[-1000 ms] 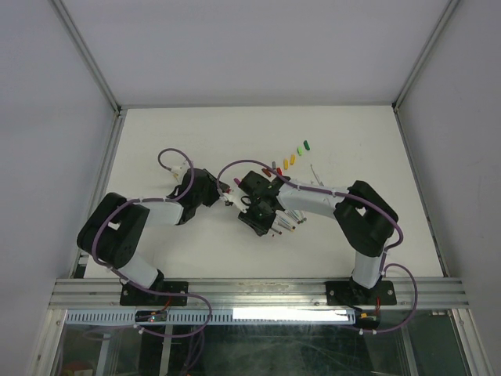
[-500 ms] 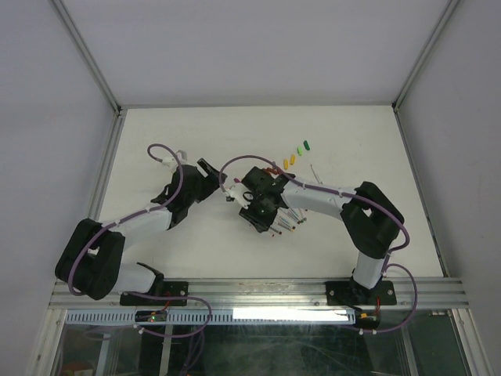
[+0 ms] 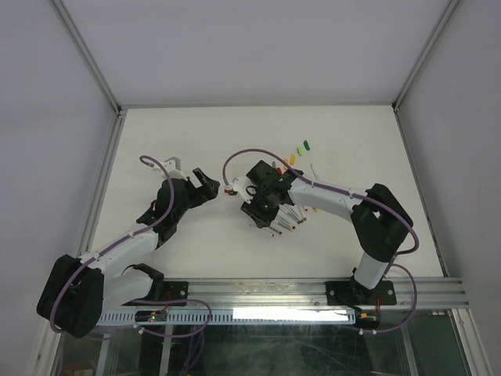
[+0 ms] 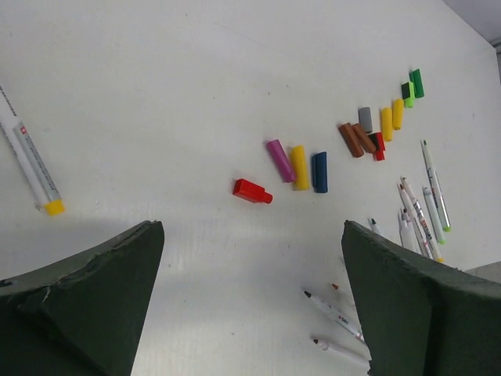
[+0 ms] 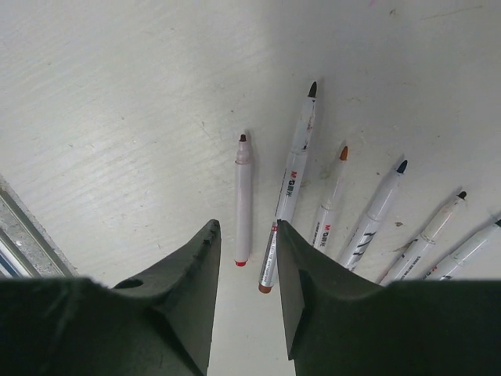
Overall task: Open the pen caps
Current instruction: Place the pen cap at the center of the board, then pick up the pen from the center of the board.
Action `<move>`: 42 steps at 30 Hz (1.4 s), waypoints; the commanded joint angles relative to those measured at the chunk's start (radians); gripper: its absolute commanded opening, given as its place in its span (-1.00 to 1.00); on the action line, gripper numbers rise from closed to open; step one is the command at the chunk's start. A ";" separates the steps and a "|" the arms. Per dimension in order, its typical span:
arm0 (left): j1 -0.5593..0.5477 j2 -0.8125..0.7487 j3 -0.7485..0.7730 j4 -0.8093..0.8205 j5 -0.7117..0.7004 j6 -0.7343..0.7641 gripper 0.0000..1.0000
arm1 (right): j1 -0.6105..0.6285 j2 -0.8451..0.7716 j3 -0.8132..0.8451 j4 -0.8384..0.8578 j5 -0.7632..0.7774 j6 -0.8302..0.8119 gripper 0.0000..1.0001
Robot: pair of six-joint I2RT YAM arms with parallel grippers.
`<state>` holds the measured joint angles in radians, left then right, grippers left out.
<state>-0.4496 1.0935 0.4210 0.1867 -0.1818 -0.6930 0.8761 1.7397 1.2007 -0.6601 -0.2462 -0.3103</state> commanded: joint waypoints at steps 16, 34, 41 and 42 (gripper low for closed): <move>0.063 -0.076 -0.002 -0.136 -0.167 0.029 0.98 | -0.028 -0.098 0.015 0.016 -0.067 -0.027 -0.26; 0.079 0.072 0.171 -0.349 -0.317 0.110 0.96 | -0.041 -0.112 0.014 0.023 -0.085 -0.033 -0.26; 0.105 0.248 0.303 -0.415 -0.380 0.145 0.32 | -0.043 -0.117 0.012 0.024 -0.089 -0.033 -0.26; 0.120 0.272 0.323 -0.415 -0.371 0.149 0.19 | -0.043 -0.115 0.013 0.023 -0.090 -0.033 -0.26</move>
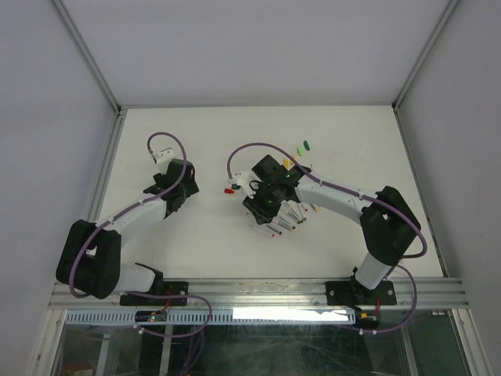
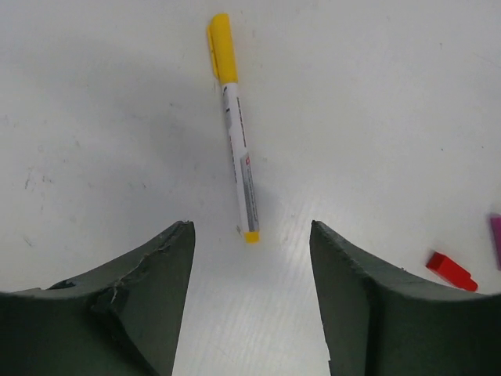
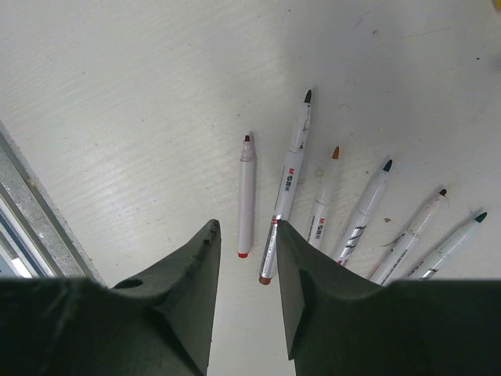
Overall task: Open the pen caps
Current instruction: Pick up the pen from the center of the board.
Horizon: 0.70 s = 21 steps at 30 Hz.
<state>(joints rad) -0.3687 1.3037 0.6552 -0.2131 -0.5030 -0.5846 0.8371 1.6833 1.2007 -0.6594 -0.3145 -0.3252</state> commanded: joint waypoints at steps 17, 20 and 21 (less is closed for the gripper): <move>0.154 0.369 0.291 -0.013 0.074 0.104 -0.27 | -0.006 -0.063 0.010 0.024 -0.028 -0.018 -0.26; 0.160 0.376 0.285 -0.012 0.076 0.105 -0.31 | -0.006 -0.063 0.011 0.024 -0.031 -0.018 -0.26; 0.163 0.379 0.284 -0.013 0.080 0.105 -0.34 | -0.006 -0.063 0.012 0.024 -0.032 -0.017 -0.26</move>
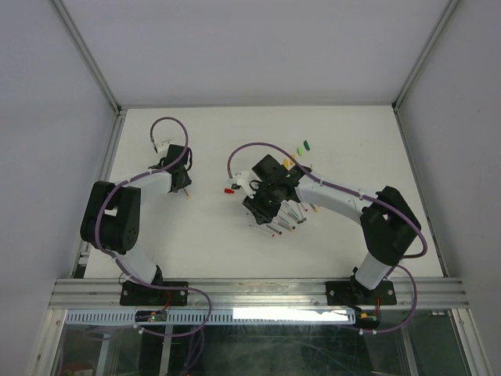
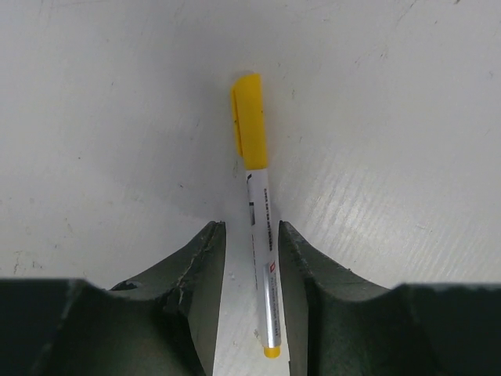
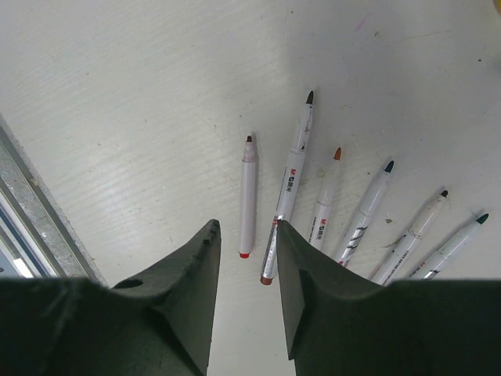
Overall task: Open the pen caps
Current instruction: Pick up the pen from the center of the board.
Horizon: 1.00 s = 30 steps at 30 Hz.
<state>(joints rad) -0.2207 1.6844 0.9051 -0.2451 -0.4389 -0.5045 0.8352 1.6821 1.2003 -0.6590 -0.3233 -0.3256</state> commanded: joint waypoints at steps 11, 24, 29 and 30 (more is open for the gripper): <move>0.027 0.010 0.010 0.029 0.054 0.024 -0.74 | -0.037 -0.114 -0.005 0.063 -0.103 0.008 -0.26; 0.009 -0.360 -0.271 0.255 0.388 -0.072 -1.00 | -0.255 -0.389 -0.343 0.722 -0.584 0.347 0.25; -0.057 -0.551 -0.467 0.562 0.585 -0.150 -1.00 | -0.277 -0.365 -0.581 1.330 -0.703 0.703 0.46; -0.082 -0.586 -0.512 0.643 0.619 -0.173 -1.00 | -0.276 -0.345 -0.598 1.397 -0.706 0.761 0.47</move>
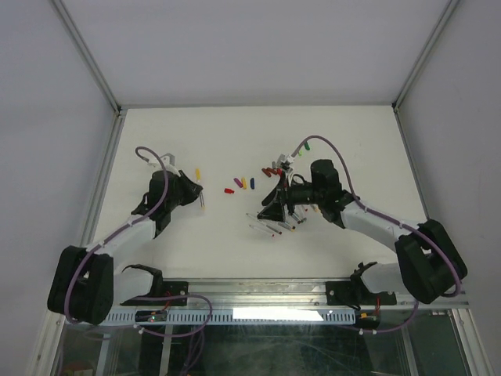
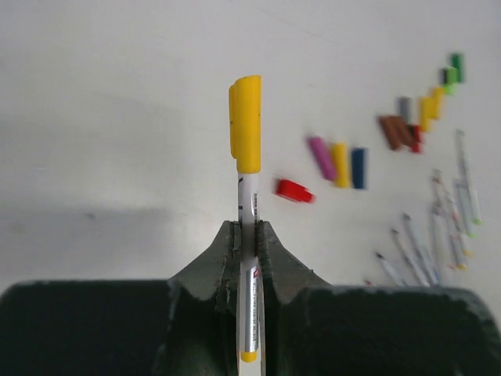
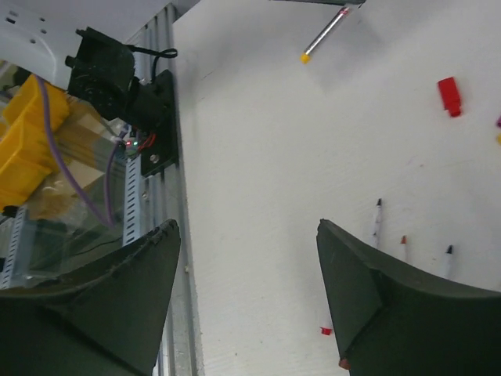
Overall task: Open the pen caps
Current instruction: Pick up the pen from the center of the board.
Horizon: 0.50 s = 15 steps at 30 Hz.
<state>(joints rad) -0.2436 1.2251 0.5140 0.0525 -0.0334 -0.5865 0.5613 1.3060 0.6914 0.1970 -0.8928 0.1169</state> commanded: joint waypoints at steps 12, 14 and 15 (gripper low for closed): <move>-0.450 -0.159 -0.360 1.051 0.020 -0.264 -1.00 | -0.002 0.102 -0.081 0.546 -0.077 0.376 0.47; -0.496 -0.122 -0.361 1.121 -0.025 -0.260 -1.00 | -0.002 0.106 -0.078 0.530 -0.072 0.374 0.47; -0.514 -0.102 -0.359 1.145 -0.047 -0.257 -1.00 | -0.001 0.108 -0.078 0.530 -0.071 0.377 0.47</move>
<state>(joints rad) -0.6945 1.0748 0.1616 0.9085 0.0322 -0.8242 0.5606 1.4113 0.5877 0.6693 -0.9733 0.4747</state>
